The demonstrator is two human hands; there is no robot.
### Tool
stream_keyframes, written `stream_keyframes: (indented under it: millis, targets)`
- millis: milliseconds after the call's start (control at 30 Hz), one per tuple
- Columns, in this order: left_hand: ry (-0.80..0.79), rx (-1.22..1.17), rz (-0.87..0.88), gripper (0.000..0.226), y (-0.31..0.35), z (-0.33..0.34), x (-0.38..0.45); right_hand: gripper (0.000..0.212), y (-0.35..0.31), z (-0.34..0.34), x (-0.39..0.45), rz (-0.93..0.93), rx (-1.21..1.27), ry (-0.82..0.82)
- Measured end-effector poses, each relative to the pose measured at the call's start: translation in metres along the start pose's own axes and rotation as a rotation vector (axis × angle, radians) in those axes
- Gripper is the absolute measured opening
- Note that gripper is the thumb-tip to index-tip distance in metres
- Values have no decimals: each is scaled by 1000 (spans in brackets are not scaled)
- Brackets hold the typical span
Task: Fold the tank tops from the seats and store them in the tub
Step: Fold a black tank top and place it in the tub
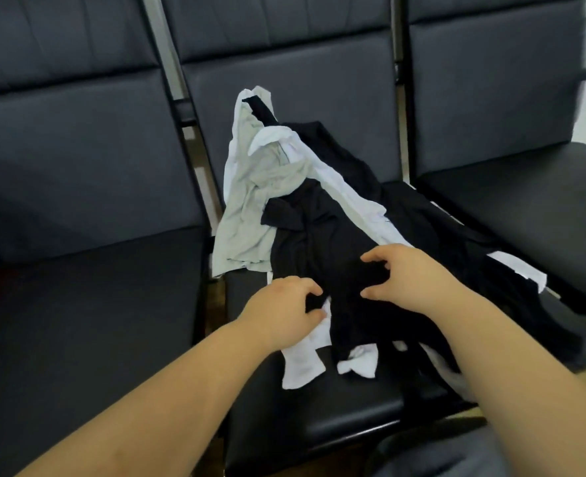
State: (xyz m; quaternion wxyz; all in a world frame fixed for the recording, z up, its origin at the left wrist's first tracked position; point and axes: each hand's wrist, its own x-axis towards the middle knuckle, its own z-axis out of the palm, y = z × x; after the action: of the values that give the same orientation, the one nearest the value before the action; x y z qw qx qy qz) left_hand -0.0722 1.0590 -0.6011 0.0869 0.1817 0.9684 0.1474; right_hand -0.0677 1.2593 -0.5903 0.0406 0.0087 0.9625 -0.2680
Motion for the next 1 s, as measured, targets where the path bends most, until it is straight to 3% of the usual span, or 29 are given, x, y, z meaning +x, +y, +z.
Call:
stream_keyframes:
  millis: [233,367,500,600,833,1000]
  targets:
    - [-69,-367,-112,47,23,34,26,79,9,3,10,185,47,44]
    - [10,-700,-273,44,24,45,36,76,10,5,22,304,24,-4]
    - [51,-1079,-507,52,28,44,42,59,10,3,32,383,24,-104]
    - [31,-1273,-634,51,34,42,44,26,10,7,31,316,33,21]
    - [-43,-1321,-631,26,29,35,40,36,8,7,24,212,209,379]
    - [126,-1301,-534,35,-1,15,35,38,7,6,26,212,222,439]
